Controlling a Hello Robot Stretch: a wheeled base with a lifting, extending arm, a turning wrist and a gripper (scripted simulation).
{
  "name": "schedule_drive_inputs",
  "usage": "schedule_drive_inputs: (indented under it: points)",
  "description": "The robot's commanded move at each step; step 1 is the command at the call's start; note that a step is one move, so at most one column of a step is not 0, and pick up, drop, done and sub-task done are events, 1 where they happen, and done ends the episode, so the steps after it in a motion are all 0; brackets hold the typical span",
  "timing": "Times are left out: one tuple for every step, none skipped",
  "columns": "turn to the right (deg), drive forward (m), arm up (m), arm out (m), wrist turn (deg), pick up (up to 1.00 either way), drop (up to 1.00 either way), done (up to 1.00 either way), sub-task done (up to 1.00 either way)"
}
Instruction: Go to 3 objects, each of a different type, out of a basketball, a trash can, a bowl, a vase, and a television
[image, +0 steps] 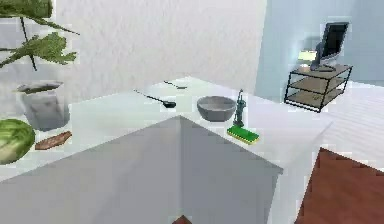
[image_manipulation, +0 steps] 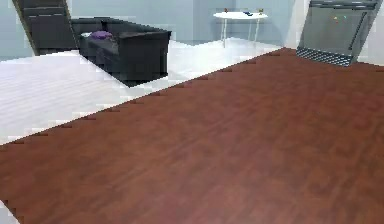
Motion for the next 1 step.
schedule_drive_inputs:
  points:
    - [45.0, 0.00, 0.00, 0.00, 0.0, 0.00, 0.00, 0.00, 0.00]
